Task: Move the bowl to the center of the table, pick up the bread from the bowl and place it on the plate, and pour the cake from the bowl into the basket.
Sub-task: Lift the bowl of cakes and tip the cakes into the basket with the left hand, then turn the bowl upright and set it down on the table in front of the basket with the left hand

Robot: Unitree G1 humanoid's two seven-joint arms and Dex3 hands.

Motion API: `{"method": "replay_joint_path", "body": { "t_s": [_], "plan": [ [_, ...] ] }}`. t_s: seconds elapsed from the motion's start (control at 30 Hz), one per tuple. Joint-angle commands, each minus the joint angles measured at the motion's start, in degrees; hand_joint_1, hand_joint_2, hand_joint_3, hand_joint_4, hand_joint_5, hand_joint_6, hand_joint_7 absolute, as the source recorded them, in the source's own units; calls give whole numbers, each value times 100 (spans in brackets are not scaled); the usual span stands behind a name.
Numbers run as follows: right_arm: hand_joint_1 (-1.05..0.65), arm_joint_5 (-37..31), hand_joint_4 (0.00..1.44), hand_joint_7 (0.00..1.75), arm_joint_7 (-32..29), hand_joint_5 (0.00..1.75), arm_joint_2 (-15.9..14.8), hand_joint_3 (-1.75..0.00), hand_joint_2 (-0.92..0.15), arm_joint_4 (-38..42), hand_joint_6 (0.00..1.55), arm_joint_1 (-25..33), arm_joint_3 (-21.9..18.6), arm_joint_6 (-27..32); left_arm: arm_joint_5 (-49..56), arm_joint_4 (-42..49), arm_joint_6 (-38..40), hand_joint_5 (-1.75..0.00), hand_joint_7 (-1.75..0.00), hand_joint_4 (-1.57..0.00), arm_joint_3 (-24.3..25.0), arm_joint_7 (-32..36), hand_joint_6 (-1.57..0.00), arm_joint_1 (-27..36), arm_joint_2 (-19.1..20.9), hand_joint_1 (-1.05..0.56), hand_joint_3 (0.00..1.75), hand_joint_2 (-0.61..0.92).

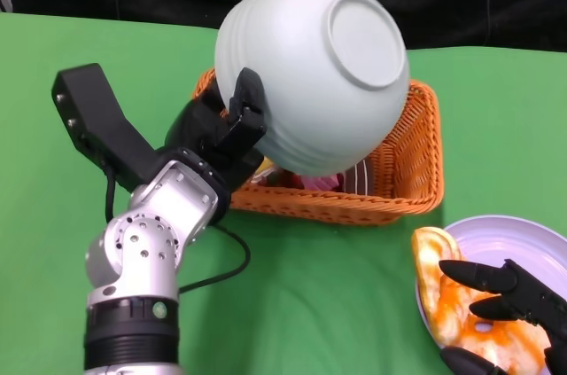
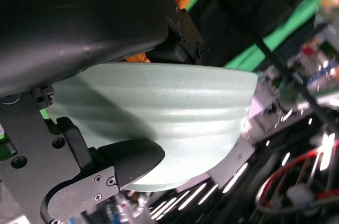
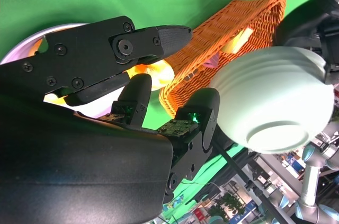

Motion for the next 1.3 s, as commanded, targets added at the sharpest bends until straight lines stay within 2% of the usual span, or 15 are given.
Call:
{"method": "replay_joint_path", "body": {
  "t_s": [0.03, 0.17, 0.3, 0.47, 0.7, 0.83, 0.9, 1.03, 1.17, 1.3],
  "plan": [
    [-32, 105, 41, 55, 25, 91, -79, -17, -92, -81, 40, 51, -41, -106, 222, -388, -112, -175, -175, -114, -227, -459, -94, 51, 315, -28, 174, 27],
    [-32, 126, 41, 54, 40, 91, -81, -17, -92, -89, 39, 50, -45, -93, 350, -471, -181, -175, -175, -115, -312, -634, -95, 122, 378, -27, 175, 27],
    [-31, 123, 41, 54, 19, 91, -113, -17, -92, -71, 39, 23, -111, -138, 807, -1058, -517, -175, -167, -111, -773, -1530, -94, 545, 943, -21, 172, 30],
    [-31, 125, 41, 54, 45, 91, -93, -18, -92, -125, 38, 43, -106, -120, 1615, -1462, -1260, -175, -164, -110, -1221, -2112, -95, 918, 1438, -17, 169, 26],
    [-32, 63, 41, 54, 4, 90, -37, -18, -92, -125, 38, 10, -53, -99, 2184, -1684, -2533, -175, -164, -109, -1507, -3106, -94, 1360, 1936, -12, 159, 29],
    [-32, 55, 41, 54, 11, 90, -21, -18, -92, -140, 38, 19, -38, -86, 2657, -1588, -3750, -175, -160, -109, -1639, -3409, -97, 1615, 2056, -8, 155, 32],
    [-32, 46, 41, 54, 18, 90, -22, -19, -92, -151, 37, 23, -36, -78, 2843, -1467, -4243, -175, -162, -108, -1679, -3487, -96, 1658, 2091, -6, 160, 31],
    [-33, 23, 41, 54, 9, 90, -38, -19, -92, -145, 37, 19, -57, -103, 3474, -1224, -5784, -175, -167, -108, -1783, -3705, -93, 1881, 2420, -10, 159, 31],
    [-33, 7, 41, 54, -22, 90, -45, -19, -92, -130, 37, 22, -86, -148, 3912, -876, -7092, -175, -170, -108, -1839, -3714, -93, 2033, 2727, -7, 173, 18],
    [-32, 85, 41, 54, -16, 91, -54, -19, -92, -128, 37, 33, -134, -175, 4484, -352, -8426, -175, -174, -108, -1857, -3540, -90, 1994, 2996, -11, 174, 12]
  ]
}}
